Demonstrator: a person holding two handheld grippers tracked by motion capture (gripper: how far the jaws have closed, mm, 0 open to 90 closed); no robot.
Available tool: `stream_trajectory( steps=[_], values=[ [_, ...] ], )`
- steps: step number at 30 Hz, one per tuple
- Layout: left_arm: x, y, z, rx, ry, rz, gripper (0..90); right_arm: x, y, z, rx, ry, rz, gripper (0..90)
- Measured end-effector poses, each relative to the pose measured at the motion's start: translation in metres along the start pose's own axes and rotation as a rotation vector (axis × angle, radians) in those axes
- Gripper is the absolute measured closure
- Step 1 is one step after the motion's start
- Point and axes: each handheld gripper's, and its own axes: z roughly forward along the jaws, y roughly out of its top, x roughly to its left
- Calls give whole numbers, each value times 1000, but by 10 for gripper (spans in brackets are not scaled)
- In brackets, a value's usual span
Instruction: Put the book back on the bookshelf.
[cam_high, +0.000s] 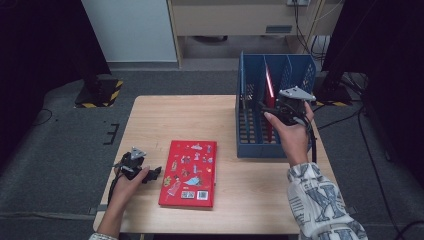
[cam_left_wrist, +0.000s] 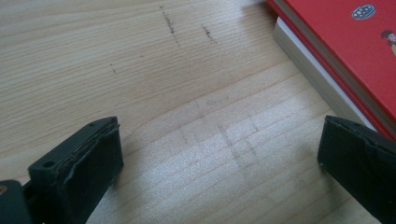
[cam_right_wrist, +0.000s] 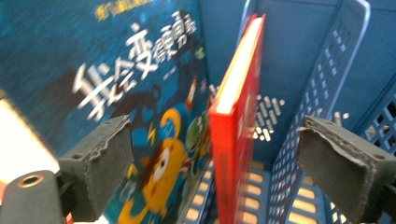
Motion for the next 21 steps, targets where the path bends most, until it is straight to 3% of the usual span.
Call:
stream_trajectory(
  steps=[9,15,21],
  values=[
    [0,0,0,-2,0,-6,0,3,-29,-23,24,61,-39,97],
    [0,0,0,-2,1,-7,0,5,-55,-36,18,94,-30,102],
    [0,0,0,-2,1,-6,0,15,-84,-42,22,132,-52,114]
  ],
)
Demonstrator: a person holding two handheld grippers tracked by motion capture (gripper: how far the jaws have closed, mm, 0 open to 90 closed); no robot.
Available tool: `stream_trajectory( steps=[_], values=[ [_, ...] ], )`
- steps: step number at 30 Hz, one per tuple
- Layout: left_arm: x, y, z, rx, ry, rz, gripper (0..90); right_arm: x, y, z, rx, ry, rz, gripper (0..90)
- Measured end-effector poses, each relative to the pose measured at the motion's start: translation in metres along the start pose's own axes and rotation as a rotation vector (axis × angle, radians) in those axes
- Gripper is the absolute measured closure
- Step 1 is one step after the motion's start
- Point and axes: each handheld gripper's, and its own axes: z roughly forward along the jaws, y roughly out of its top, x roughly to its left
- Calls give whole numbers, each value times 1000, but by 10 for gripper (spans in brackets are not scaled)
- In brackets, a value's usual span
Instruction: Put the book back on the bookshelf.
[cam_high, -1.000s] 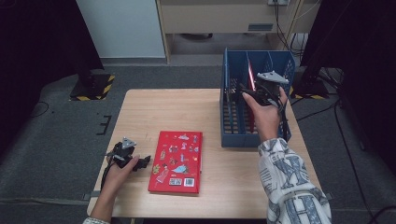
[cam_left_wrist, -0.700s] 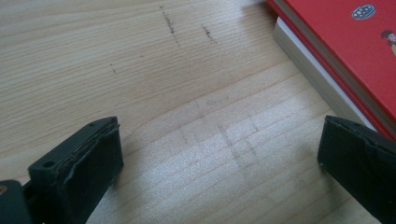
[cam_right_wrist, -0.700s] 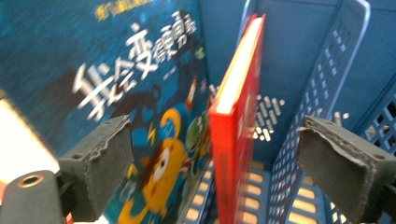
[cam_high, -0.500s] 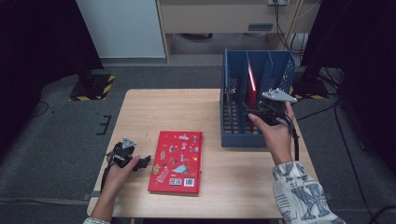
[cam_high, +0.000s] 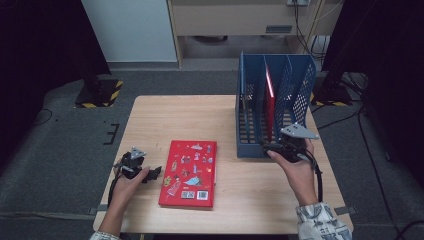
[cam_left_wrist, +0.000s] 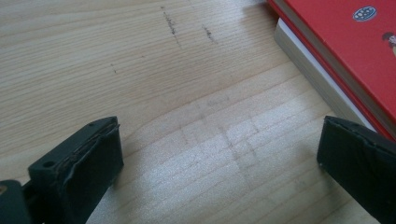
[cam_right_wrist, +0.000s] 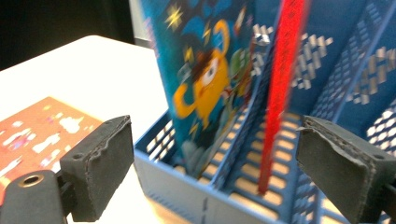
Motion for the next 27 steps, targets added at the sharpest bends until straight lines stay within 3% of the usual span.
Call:
stream_trajectory(
  steps=[7,14,21,25,27],
  values=[
    [0,0,0,-1,-1,1,0,17,-21,-5,20,67,-22,93],
    [0,0,0,0,-6,6,0,45,-38,-4,70,116,-68,95],
    [4,1,-2,-8,-4,-24,21,75,-38,10,95,223,-96,97],
    [6,2,-7,-38,-7,-61,33,88,-41,14,116,259,-116,105],
    [7,3,-10,-49,-14,-49,38,94,-43,15,125,273,-128,107]
  ],
)
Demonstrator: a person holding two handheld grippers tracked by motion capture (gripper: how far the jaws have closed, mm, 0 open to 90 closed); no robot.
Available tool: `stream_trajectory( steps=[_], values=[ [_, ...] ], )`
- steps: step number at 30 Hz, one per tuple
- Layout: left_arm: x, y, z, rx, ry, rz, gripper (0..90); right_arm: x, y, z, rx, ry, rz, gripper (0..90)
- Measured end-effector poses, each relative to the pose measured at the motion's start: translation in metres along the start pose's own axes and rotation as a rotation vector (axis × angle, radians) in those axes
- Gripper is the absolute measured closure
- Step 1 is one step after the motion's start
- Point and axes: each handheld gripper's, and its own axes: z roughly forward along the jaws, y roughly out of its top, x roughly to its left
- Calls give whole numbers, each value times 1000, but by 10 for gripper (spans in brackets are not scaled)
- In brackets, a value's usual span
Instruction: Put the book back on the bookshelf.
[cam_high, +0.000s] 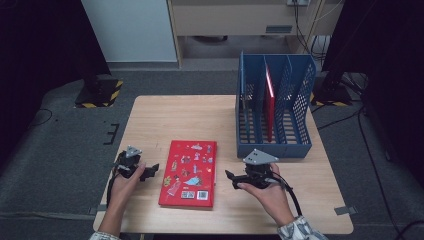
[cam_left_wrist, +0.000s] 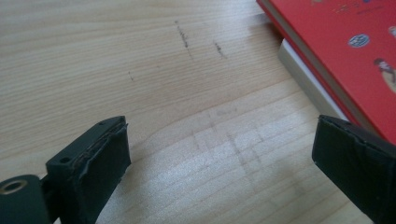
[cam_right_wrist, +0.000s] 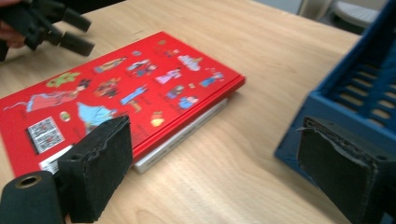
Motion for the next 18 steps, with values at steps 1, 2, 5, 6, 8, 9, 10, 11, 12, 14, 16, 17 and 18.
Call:
stream_trajectory(
  steps=[1,2,5,6,8,9,10,11,12,14,16,17,18],
  values=[
    [0,0,-1,-12,-5,0,38,2,0,1,4,8,2,108],
    [-1,1,-3,-21,-10,1,38,4,-1,2,6,13,-2,112],
    [-3,2,-7,-53,-26,-2,42,9,-2,6,21,29,-16,122],
    [-3,2,-9,-62,-24,-2,44,10,-2,7,25,33,-23,126],
    [-4,3,-13,-81,-35,-5,47,13,-2,10,29,46,-36,126],
    [-5,3,-14,-90,-41,-11,46,15,-1,12,34,51,-41,129],
    [-6,4,-16,-98,-48,-11,46,17,-1,13,33,54,-40,138],
    [-8,4,-17,-102,-55,0,44,18,-2,14,39,62,-40,144],
    [-10,5,-18,-109,-57,9,44,20,-2,16,46,65,-46,149],
    [-15,6,-20,-101,-55,35,44,24,-3,19,54,73,-50,165],
    [-20,5,-21,-89,-68,56,44,26,-5,22,70,90,-58,175],
    [-22,5,-21,-81,-73,65,44,27,-6,24,79,96,-59,175],
    [-24,5,-21,-66,-78,75,46,28,-7,26,85,103,-60,174]
  ],
)
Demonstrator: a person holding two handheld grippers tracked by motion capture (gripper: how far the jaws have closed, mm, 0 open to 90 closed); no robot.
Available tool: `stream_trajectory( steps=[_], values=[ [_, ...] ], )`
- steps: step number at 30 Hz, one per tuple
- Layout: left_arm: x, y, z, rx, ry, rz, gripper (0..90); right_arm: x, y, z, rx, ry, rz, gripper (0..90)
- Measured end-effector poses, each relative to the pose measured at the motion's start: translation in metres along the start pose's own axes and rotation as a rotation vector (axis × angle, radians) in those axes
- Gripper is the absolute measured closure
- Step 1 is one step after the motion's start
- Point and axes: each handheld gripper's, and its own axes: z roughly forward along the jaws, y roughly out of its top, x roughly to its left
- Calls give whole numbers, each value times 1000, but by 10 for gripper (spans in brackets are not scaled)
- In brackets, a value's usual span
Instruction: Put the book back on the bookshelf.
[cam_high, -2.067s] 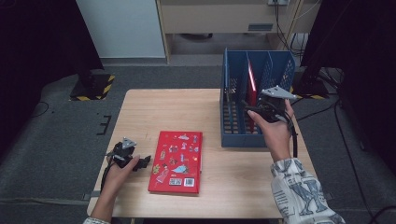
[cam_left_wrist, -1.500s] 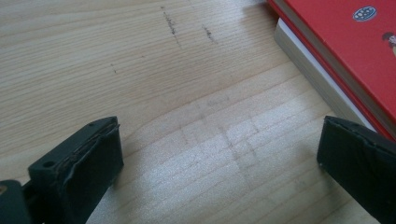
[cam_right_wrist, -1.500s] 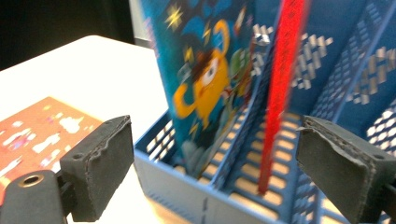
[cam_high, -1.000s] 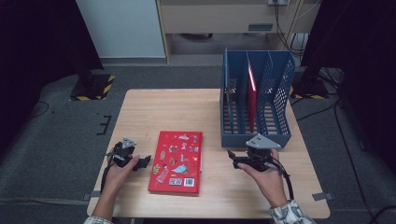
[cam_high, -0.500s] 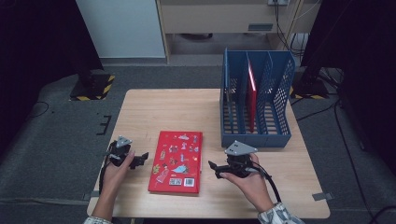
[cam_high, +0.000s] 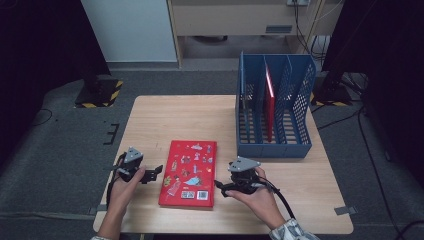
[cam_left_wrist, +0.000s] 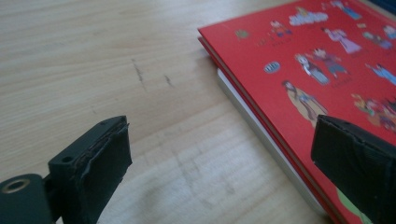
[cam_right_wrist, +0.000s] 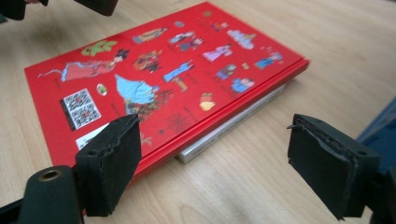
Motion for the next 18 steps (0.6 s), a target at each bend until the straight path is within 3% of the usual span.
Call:
stream_trajectory(
  steps=[4,7,11,15,18],
  values=[
    [-2,1,4,3,-27,2,60,4,-1,7,26,27,-1,141],
    [-6,0,8,28,-37,45,60,8,-2,12,42,59,4,111],
    [-10,2,10,21,-55,46,60,16,-5,22,77,78,-14,97],
    [-13,1,14,39,-71,47,59,20,-7,28,95,100,-4,89],
    [-15,0,16,51,-72,76,59,20,-8,34,101,115,15,88]
  ],
)
